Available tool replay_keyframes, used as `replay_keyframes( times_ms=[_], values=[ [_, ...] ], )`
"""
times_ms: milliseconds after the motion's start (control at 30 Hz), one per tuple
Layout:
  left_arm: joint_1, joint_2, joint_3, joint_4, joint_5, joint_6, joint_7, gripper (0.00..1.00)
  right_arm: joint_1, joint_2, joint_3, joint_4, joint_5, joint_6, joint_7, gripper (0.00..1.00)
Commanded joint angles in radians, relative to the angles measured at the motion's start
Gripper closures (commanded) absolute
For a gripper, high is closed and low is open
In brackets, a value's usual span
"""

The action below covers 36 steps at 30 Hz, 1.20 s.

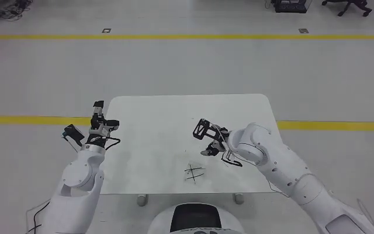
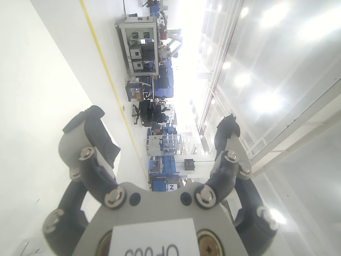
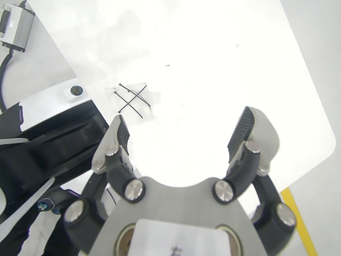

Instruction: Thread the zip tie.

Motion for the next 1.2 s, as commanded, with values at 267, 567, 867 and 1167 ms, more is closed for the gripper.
replay_keyframes(
  times_ms=[267,567,867,1167],
  values=[
    [0.0,0.0,0.0,0.0,0.0,0.0,0.0,0.0,0.195,-0.028,-0.219,0.132,0.114,0.0,0.036,0.0],
    [0.0,0.0,0.0,0.0,0.0,0.0,0.0,0.0,0.304,-0.055,-0.365,0.23,0.212,0.0,0.034,0.0],
    [0.0,0.0,0.0,0.0,0.0,0.0,0.0,0.0,0.304,-0.058,-0.39,0.227,0.184,0.0,0.049,0.0],
    [0.0,0.0,0.0,0.0,0.0,0.0,0.0,0.0,0.403,-0.117,-0.542,0.306,0.274,0.0,0.112,0.0]
  ],
)
